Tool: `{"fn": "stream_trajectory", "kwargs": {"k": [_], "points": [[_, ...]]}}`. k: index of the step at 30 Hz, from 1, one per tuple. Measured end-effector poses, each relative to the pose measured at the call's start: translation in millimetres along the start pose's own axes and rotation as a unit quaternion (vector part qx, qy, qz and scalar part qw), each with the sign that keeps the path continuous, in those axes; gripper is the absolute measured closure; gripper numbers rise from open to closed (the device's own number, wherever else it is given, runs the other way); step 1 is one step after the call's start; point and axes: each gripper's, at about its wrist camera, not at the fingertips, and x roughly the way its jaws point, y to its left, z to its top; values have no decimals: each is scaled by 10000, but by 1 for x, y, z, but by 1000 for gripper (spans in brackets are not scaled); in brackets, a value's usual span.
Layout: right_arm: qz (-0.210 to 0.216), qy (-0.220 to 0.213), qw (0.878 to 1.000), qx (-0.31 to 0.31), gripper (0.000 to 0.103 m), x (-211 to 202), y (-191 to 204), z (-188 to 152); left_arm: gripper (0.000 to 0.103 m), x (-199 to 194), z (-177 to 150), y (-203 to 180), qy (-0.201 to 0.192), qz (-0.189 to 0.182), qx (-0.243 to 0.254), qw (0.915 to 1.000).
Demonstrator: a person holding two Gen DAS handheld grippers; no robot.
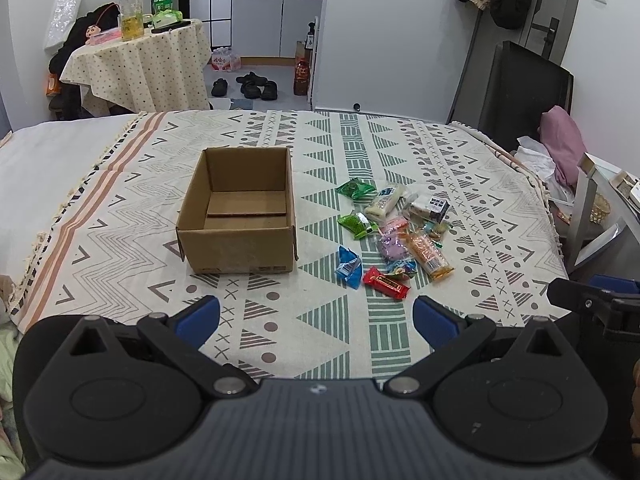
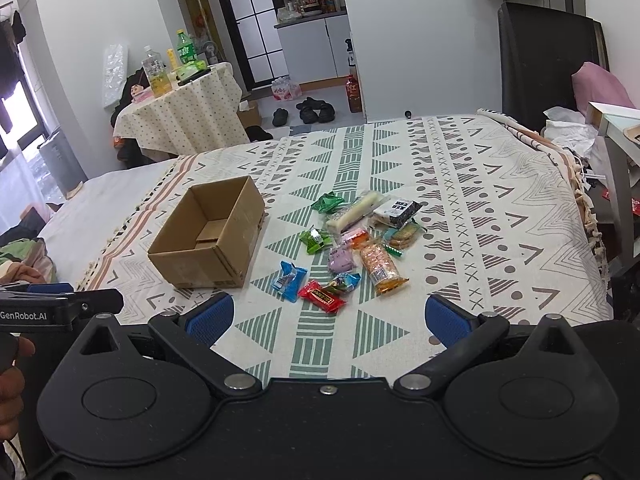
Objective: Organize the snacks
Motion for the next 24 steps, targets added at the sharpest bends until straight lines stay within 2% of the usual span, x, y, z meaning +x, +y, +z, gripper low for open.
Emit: {"fn": "stream_trajectory", "kwargs": {"k": [9,24], "points": [[-2,8,10000,82,0,3,-6,3,1,16,5,0,33,-19,-63,10000],[-137,255,9991,309,0,39,-32,6,3,62,17,-9,330,4,-164,9993]]}}
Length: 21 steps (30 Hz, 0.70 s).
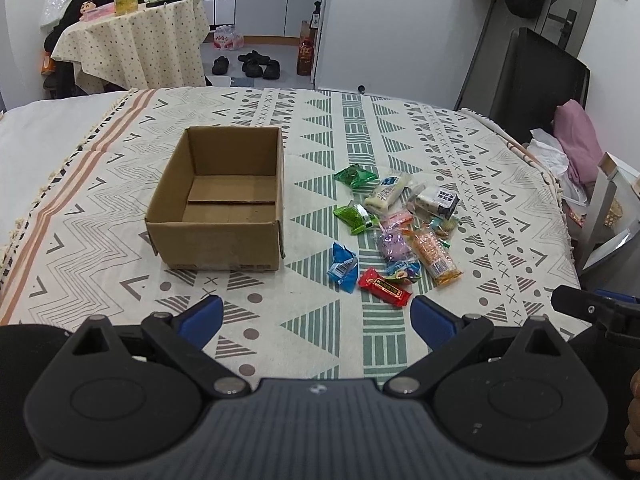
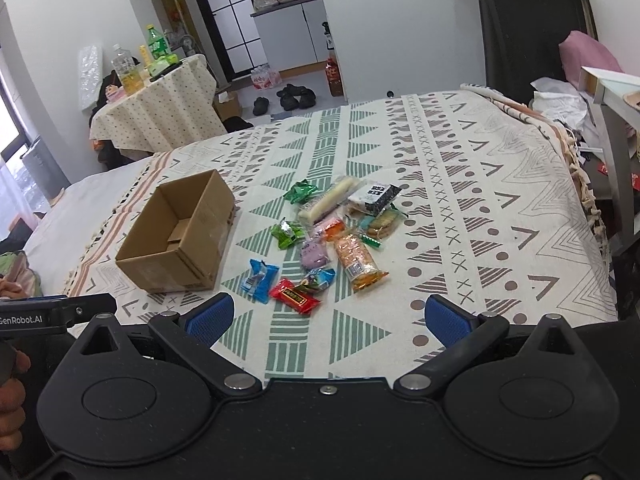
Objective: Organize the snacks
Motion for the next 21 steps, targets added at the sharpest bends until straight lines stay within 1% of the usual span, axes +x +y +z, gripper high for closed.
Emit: {"fn": "stream_trajectory", "kwargs": {"k": [7,11,18,21], "points": [[4,97,9999,98,2,18,-10,8,3,18,10,-6,92,22,13,10000],[65,172,9996,216,3,29,-16,15,8,30,17,-8,187,44,-15,9998],[106,284,9993,235,9,50,-21,25,15,53,25,-13,314,69,-33,9995],[210,382,9984,361,12,59,-27,28,17,64,28,-15,388,79,-52,9992]]}}
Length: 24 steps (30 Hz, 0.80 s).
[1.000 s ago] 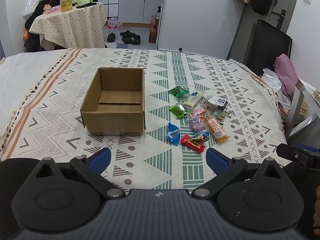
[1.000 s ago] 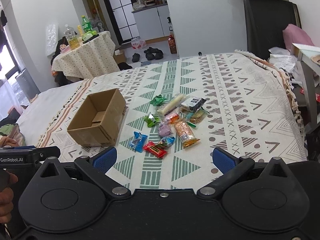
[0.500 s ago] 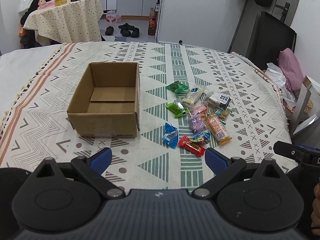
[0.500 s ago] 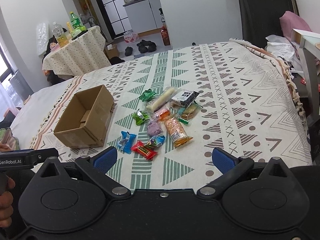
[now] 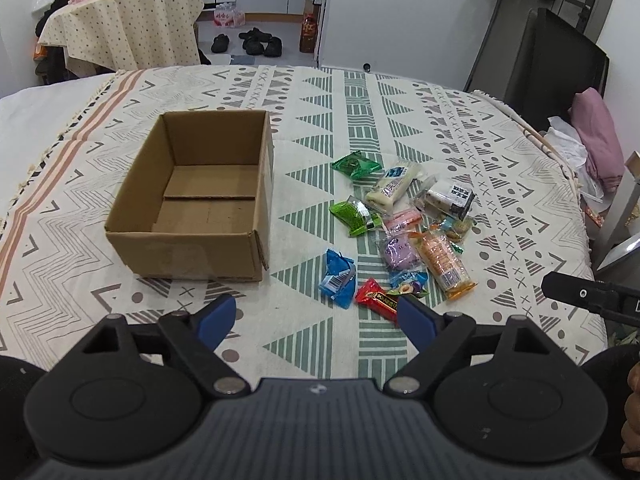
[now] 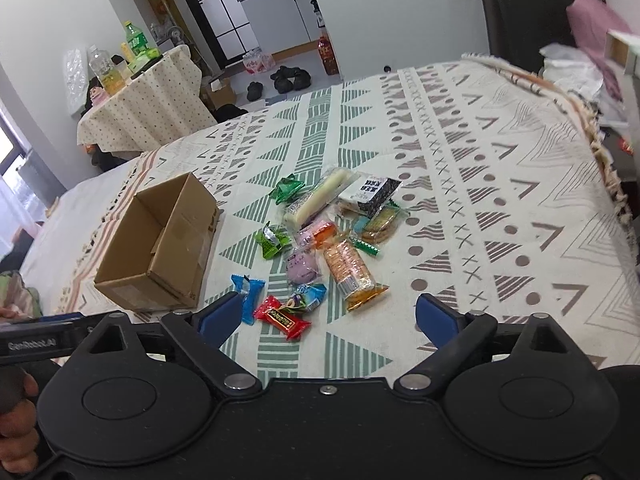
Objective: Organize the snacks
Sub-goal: 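Lower the left tool onto the blue wrapped snack while the right tool lowers onto the orange cracker pack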
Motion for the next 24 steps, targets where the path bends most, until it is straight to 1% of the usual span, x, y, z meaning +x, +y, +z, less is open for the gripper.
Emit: {"fn": "stream_trajectory", "kwargs": {"k": [2,4,12,19,24], "points": [[52,39,10000,76,13,6,-5,3,19,8,2,-2,60,21,-2,10000],[84,78,9999,129,17,13,-7,5,22,17,5,-4,142,27,4,9999],[124,282,9990,314,22,46,-22,15,34,50,13,-11,403,46,0,9992],[123,504,9981,325,30,74,-33,23,40,80,21,-13,588,105,-76,9982],[147,637,9973,319,31,92,-37,26,46,102,26,-14,691,151,-133,9974]]}}
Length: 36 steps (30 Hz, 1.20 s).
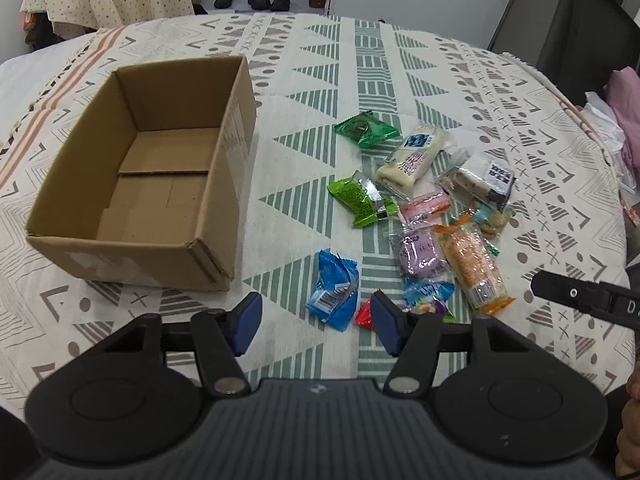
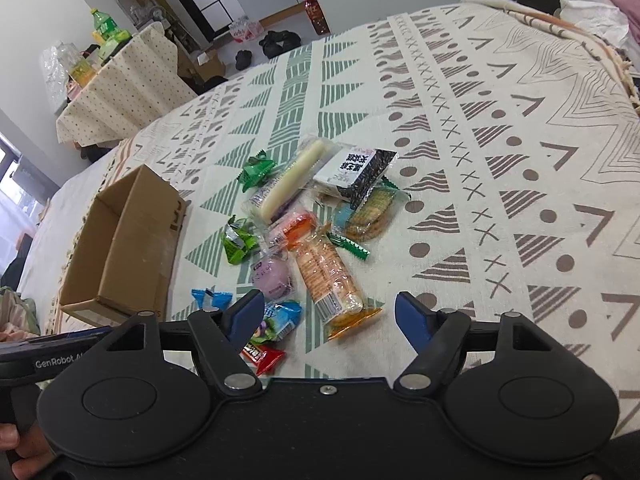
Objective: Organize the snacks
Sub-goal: 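Lower the left tool onto the blue wrapped snack while the right tool lowers onto the orange cracker pack, then close the left tool on the blue snack while the right tool grasps the orange cracker pack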
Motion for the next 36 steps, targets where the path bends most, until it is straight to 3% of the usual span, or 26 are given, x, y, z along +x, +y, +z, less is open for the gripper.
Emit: {"fn": "stream_trajectory", "kwargs": {"k": [16,20,30,36], "points": [[-101,538,9979,-333,35,52,1,-6,50,74,13,-6,578,-61,56,9983],[-186,539,9976,-386,35,60,0,-5,55,86,11,-7,685,-79,50,9976],[-349,526,9965,-548,35,79,6,0,71,87,9,-7,454,-35,37,9990],[-481,575,9946,-723,52,92,15,-1,72,75,13,-3,304,-259,-86,9992]]}}
